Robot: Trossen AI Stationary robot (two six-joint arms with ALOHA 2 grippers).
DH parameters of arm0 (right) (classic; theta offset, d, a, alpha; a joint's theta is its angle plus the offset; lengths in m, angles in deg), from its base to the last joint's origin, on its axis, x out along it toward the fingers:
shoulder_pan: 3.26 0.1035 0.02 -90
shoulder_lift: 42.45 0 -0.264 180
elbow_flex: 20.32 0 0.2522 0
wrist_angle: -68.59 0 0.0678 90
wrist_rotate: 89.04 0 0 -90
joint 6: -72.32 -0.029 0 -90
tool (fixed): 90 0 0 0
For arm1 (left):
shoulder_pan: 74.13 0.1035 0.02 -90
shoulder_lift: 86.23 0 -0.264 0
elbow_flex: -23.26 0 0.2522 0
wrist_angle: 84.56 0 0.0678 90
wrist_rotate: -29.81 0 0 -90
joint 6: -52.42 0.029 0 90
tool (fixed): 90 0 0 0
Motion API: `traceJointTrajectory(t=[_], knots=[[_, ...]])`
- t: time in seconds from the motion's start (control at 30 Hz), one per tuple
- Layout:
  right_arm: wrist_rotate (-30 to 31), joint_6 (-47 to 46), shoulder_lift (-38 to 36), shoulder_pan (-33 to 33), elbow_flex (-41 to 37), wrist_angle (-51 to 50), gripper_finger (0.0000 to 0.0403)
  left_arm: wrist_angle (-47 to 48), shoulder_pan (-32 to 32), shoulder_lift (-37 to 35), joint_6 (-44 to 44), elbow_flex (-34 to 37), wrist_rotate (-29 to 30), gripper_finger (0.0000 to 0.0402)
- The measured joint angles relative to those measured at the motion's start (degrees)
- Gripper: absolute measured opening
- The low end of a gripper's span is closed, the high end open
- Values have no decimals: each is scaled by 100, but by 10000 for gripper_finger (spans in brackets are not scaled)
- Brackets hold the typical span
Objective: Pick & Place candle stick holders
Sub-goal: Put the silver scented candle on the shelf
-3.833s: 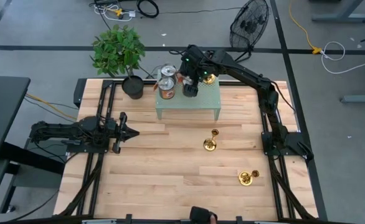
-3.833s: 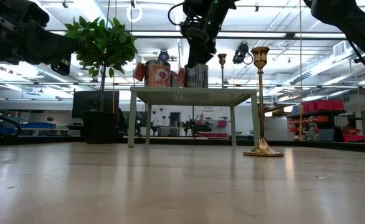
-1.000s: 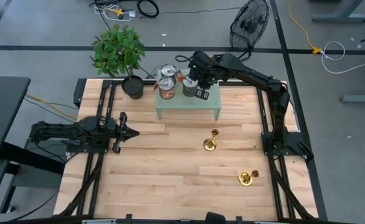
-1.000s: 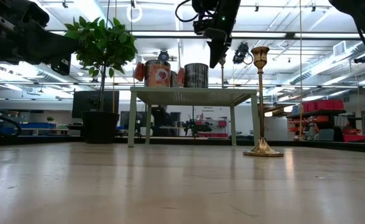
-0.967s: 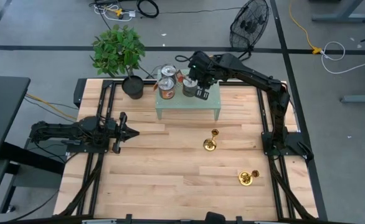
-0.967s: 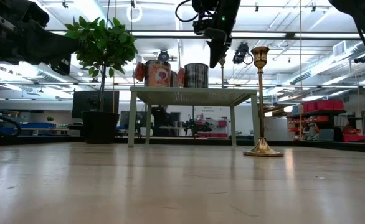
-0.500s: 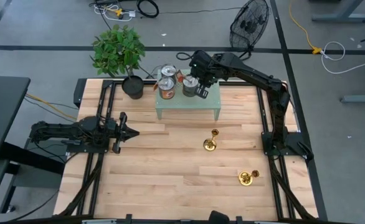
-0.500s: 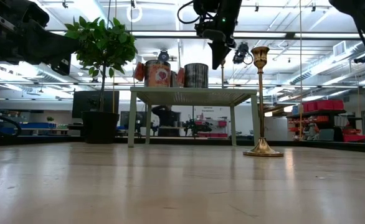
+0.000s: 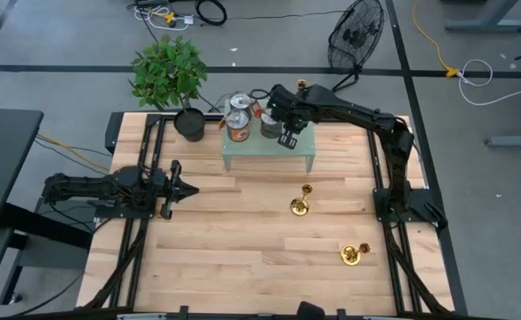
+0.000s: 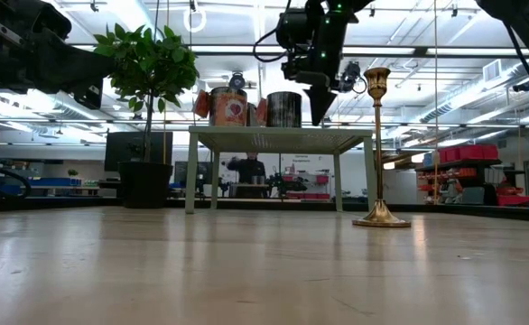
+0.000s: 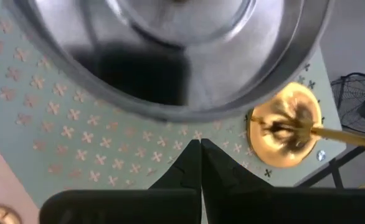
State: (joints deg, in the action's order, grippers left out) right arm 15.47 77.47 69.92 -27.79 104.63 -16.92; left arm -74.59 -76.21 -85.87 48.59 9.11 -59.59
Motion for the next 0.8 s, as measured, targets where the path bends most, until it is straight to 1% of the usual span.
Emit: traceJointTrajectory(t=[0.47, 0.63, 0.8], knots=[[-7, 30, 0, 4, -14, 495, 0, 0, -1, -1, 0, 0, 0, 30], [-59, 225, 0, 4, -13, 757, 0, 0, -2, 0, 0, 0, 0, 30], [-303, 284, 0, 3, -14, 995, 0, 0, 0, 0, 0, 1, 0, 30]])
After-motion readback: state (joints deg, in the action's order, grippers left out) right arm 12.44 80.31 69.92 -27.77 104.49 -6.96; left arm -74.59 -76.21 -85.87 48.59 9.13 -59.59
